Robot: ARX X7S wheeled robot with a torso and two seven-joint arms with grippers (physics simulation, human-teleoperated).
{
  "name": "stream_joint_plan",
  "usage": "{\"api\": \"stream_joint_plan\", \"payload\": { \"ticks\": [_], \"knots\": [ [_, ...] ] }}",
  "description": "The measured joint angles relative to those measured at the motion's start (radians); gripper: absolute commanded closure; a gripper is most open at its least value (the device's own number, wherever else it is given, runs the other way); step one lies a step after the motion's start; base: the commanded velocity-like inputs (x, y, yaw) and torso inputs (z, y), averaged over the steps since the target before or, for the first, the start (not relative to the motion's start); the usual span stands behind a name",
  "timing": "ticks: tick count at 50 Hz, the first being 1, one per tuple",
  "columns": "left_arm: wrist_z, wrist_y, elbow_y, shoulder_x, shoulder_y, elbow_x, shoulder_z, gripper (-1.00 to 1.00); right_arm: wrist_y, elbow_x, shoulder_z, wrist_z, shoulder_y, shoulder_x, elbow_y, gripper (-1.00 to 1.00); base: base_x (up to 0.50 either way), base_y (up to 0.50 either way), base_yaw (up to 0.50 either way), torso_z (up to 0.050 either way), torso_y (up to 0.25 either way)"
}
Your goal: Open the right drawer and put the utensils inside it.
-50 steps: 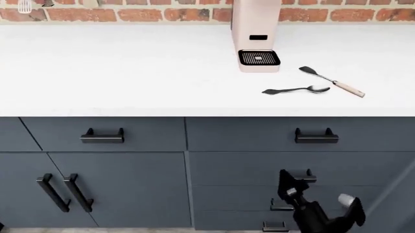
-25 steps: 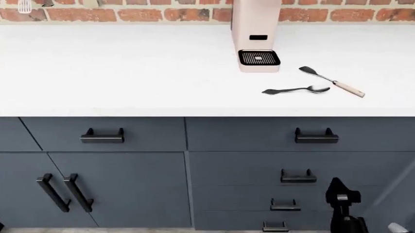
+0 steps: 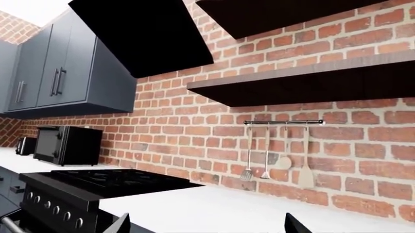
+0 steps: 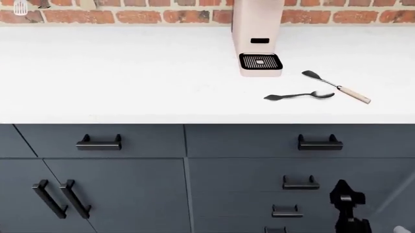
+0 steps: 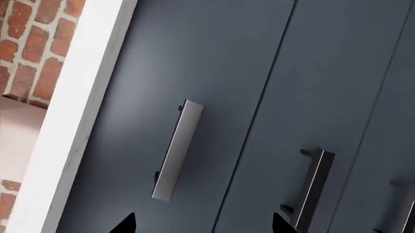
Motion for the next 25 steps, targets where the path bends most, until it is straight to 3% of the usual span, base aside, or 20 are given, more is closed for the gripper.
{"api": "stream_joint_plan", "payload": {
  "ticks": [11,25],
  "knots": [
    [-0.013,-0.015,0.0,-0.015,-0.01,0.021,0.028,-1.0,0.067,-0.037,-0.08,0.024,0.054,0.049,0.038,-1.0,0.0,0.0,0.0,0.0,0.0],
    [-0.043,-0.053,0.004,-0.045,-0.032,0.059,0.078,-1.0,0.054,-0.101,-0.148,-0.054,0.257,0.109,0.305,-1.0,0.0,0.0,0.0,0.0,0.0]
  ]
}}
